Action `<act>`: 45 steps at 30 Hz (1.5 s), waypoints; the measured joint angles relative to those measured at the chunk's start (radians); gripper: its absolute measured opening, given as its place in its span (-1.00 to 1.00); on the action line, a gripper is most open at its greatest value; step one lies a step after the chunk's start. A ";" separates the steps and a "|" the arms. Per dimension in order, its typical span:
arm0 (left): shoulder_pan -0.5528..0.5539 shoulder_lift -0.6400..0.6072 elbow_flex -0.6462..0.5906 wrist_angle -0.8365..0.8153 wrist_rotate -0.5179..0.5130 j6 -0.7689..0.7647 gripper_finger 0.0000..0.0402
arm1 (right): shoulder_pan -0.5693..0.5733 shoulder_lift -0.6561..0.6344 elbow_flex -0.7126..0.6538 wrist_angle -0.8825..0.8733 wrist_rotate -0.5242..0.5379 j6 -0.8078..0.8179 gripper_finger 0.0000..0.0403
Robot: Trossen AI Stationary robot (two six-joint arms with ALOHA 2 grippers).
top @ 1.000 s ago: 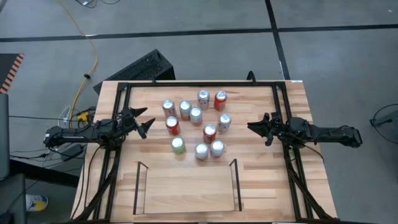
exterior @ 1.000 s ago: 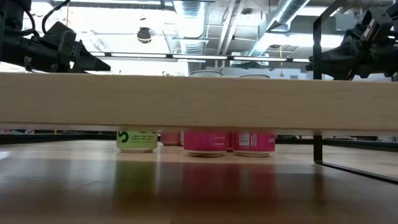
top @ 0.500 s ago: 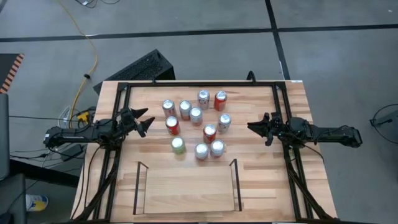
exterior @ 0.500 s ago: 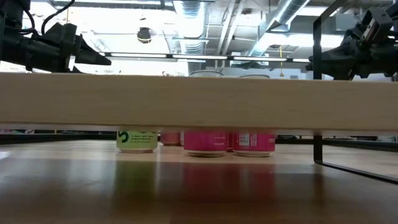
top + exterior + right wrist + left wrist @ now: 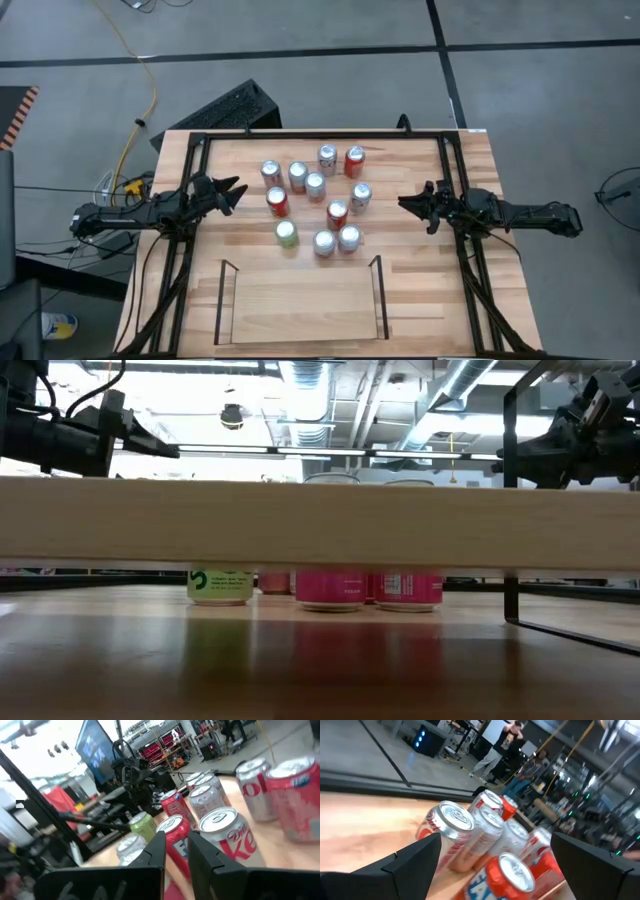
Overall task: Place canned beverage on shelf
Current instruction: Put the silver soda can on the shelf
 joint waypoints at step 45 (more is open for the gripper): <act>-0.001 0.000 0.000 0.326 0.097 -0.270 0.81 | -0.002 0.179 0.421 -0.087 0.169 -0.190 0.12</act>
